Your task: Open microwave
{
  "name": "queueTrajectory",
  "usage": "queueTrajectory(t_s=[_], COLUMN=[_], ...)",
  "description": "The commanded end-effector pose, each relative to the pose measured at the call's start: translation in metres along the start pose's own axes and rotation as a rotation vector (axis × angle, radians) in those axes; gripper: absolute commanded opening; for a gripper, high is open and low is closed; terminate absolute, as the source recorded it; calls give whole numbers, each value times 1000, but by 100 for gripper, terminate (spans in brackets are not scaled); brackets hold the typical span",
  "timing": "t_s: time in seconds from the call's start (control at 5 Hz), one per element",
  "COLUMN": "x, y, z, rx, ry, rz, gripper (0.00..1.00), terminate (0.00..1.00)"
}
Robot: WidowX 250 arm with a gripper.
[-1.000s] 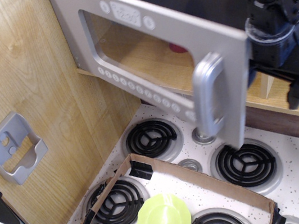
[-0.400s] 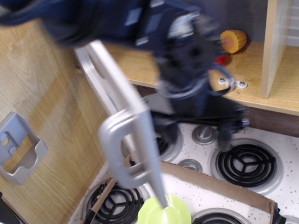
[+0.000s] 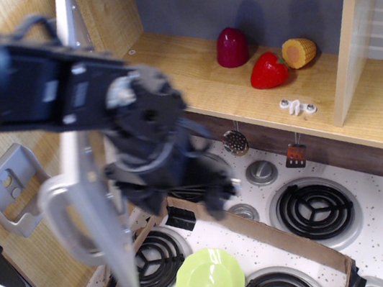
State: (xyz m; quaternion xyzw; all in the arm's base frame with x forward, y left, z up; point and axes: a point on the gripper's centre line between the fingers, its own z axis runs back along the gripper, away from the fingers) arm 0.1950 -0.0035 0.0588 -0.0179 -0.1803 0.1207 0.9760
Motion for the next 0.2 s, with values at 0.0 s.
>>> queueTrajectory(t_s=[0.0], x=[9], y=[6], z=[20], rx=[65], ry=[13], rz=[31], gripper=[100], terminate=[100])
